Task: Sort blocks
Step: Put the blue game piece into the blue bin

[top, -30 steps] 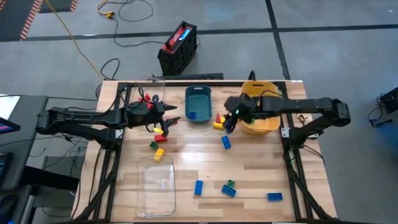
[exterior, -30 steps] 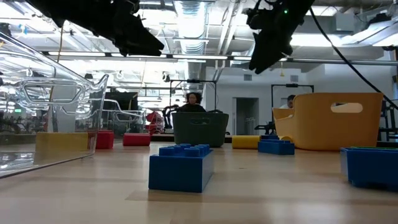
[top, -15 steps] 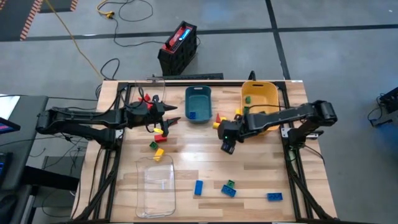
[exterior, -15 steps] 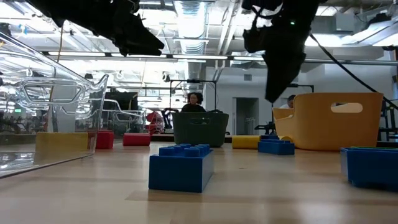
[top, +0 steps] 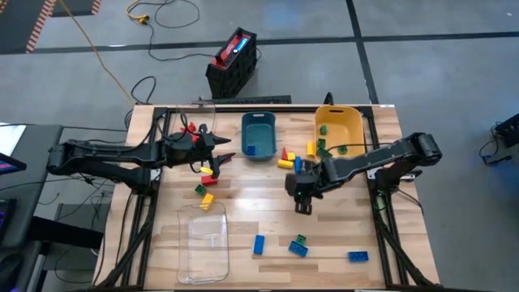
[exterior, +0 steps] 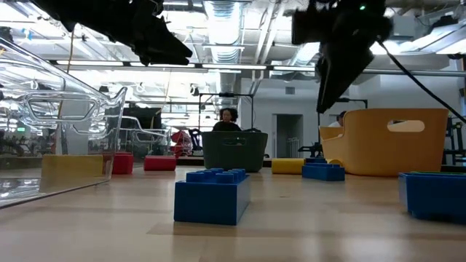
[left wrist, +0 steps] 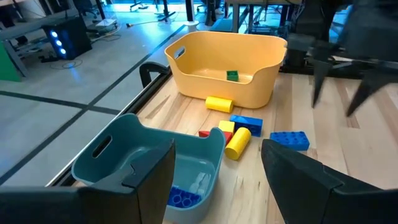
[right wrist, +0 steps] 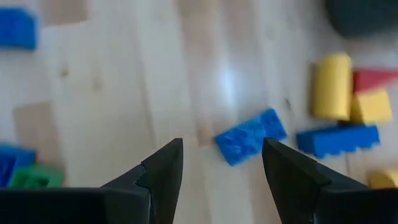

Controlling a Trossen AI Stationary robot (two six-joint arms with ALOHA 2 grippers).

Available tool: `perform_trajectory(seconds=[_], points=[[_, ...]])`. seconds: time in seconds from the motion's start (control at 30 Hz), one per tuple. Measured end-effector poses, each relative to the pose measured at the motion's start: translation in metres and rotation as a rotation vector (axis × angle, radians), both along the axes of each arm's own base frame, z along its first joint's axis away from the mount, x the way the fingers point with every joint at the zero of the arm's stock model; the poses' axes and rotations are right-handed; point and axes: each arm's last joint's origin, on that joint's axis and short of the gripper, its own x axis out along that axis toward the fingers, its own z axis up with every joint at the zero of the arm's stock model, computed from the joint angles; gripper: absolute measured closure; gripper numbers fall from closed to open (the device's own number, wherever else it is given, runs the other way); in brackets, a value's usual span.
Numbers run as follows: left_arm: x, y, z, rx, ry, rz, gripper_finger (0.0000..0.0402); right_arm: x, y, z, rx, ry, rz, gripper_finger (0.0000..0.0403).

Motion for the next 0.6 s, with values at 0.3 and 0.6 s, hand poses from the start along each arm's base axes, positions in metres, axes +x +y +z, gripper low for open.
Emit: perform_trajectory(seconds=[0.3, 0.6], points=[[0.0008, -0.0006, 0.0050, -0.001, -0.011, -0.003, 0.0169, -0.0019, 0.0092, -0.0004, -0.028, 0.009, 0.094, 0.0175], [-0.0005, -0.0054, 0.0054, 0.026, 0.118, -0.036, 0.0169, -0.0086, 0.0106, 0.0030, -0.038, 0.080, 0.086, 0.0175]])
